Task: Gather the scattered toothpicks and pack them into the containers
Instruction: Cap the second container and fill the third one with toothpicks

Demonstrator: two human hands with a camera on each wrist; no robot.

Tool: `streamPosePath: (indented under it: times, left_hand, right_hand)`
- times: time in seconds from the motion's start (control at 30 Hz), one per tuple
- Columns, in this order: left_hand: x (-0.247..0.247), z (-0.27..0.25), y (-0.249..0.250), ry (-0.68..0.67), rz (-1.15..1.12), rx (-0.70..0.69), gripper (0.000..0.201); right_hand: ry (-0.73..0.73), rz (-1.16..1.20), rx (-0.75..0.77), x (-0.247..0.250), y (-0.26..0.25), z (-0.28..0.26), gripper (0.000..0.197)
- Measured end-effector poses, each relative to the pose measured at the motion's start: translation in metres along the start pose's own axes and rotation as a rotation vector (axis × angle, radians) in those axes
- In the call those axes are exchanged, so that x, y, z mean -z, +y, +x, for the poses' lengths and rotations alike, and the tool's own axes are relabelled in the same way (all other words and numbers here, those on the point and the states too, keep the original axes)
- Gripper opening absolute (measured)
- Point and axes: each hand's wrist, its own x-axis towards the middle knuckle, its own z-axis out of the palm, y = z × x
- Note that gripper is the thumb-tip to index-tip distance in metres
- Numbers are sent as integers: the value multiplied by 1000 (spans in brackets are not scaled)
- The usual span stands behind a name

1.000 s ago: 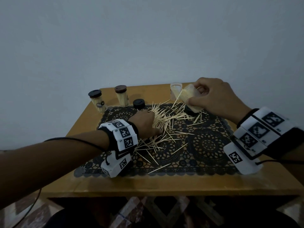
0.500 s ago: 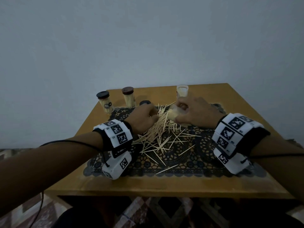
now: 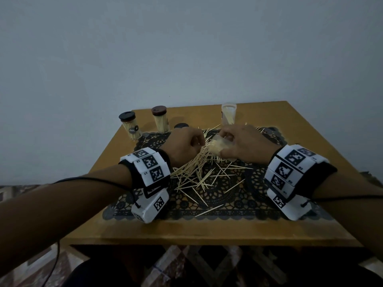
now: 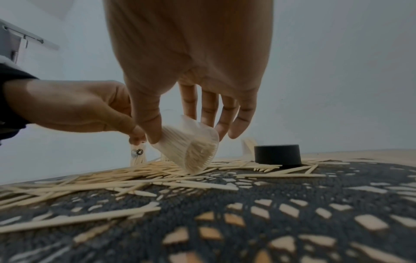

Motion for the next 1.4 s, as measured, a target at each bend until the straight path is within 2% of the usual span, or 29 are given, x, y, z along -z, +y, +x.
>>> streamPosePath:
  times: [0.1, 0.27, 0.4, 0.47, 0.57, 0.6, 0.67, 0.77, 0.87, 0.93, 1.03, 1.17, 1.3, 1.4]
  left_hand:
    - [3, 3, 1, 0, 34, -48, 11]
    - [-1, 9, 8, 68, -181, -49, 12]
    - [3, 7, 4, 141, -107, -17, 5]
    - [10, 6, -4, -13, 66, 85, 22]
    - [8, 3, -13, -335, 374, 272, 76]
    - [4, 1, -13, -381, 419, 305, 88]
    - [-7, -1, -13, -401, 444, 336, 95]
    - [-14, 0, -12, -324, 410, 331, 76]
    - [-13, 1, -9, -261, 372, 256, 48]
    - [-12, -1, -6, -221, 363, 221, 38]
    - [-12, -2, -6, -178, 353, 214, 39]
    - [-17, 0, -4, -198, 364, 237, 36]
    - [-16, 1, -3, -206, 375, 236, 26]
    - [-17, 4, -6, -174, 349, 235, 24]
  right_hand:
    - [-4, 8, 16, -1, -3, -1, 43]
    - [7, 8, 53, -5, -4, 0, 40]
    - [-4, -1, 30, -4, -1, 2, 42]
    - [-6, -9, 24, -4, 0, 2, 42]
    - [-11, -26, 35, -7, -1, 4, 42]
    - [-11, -37, 42, -8, -1, 4, 42]
    - [-8, -47, 48, -9, -1, 4, 42]
    - [2, -37, 44, -8, 1, 4, 40]
    - [7, -38, 43, -8, 2, 4, 39]
    - [11, -50, 43, -8, 3, 4, 38]
    - [-4, -80, 34, -6, 6, 4, 39]
    - [-28, -115, 56, -4, 9, 5, 41]
    - [-75, -160, 88, -4, 7, 8, 42]
    - [-54, -126, 93, -5, 9, 7, 42]
